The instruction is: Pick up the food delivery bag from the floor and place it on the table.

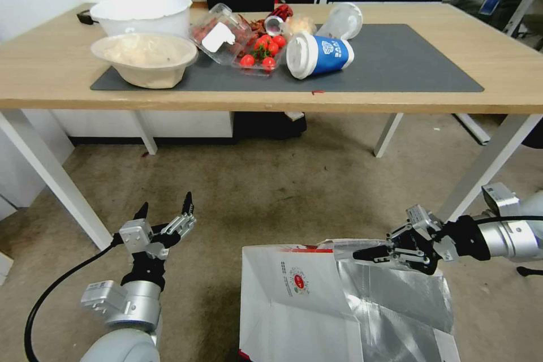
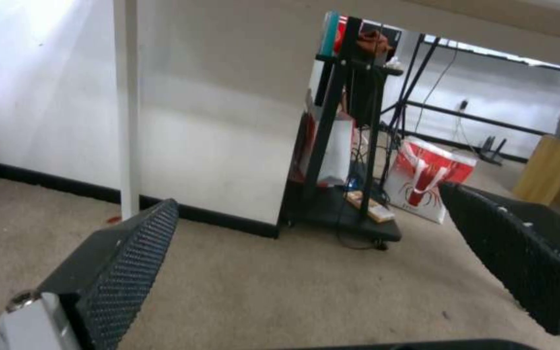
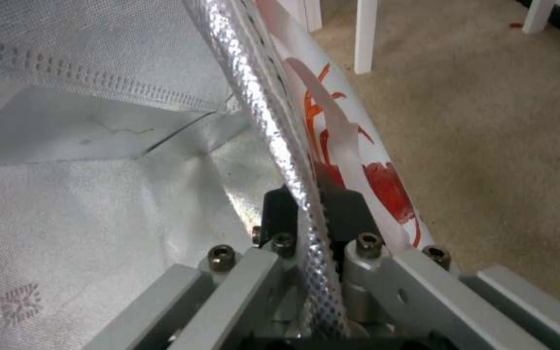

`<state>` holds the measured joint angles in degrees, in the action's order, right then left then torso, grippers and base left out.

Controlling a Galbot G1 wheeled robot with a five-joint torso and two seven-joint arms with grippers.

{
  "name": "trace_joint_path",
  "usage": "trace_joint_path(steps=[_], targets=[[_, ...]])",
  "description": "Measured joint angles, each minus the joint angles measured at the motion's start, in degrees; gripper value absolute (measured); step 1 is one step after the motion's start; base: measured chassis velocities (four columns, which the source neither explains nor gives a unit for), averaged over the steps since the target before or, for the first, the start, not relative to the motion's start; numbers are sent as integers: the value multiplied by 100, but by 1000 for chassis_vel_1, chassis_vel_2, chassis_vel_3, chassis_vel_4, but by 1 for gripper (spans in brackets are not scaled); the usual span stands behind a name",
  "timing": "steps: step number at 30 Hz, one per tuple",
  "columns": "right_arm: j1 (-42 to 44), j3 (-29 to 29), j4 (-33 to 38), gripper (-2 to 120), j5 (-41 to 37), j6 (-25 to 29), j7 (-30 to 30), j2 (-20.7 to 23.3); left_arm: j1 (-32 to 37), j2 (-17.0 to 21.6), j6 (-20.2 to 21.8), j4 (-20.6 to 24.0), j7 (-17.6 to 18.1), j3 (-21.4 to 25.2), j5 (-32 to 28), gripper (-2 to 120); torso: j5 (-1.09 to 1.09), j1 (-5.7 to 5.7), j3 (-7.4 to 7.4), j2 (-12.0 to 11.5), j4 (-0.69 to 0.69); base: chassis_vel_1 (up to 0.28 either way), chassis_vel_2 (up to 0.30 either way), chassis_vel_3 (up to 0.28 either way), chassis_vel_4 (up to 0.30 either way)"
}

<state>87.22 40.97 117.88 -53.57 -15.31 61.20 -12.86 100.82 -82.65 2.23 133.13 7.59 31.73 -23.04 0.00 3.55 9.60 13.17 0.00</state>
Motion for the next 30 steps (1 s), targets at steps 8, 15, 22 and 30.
trace_joint_path(steps=[8,15,22,30], targets=[[0,0,0,0,3,4,0,-2,2,16,2,0,-12,-4,0,100,0,46,116,161,0,0,0,0,0],[20,-1,4,0,28,17,15,-32,37,11,1,-8,-19,-30,16,100,0,95,227,322,0,0,0,0,0],[13,-14,-16,0,54,27,34,-42,26,28,3,-8,-8,-14,12,100,0,136,359,493,0,0,0,0,0],[13,-15,-22,0,67,31,55,-39,-21,26,25,-35,24,-25,6,100,0,197,486,678,0,0,0,0,0]])
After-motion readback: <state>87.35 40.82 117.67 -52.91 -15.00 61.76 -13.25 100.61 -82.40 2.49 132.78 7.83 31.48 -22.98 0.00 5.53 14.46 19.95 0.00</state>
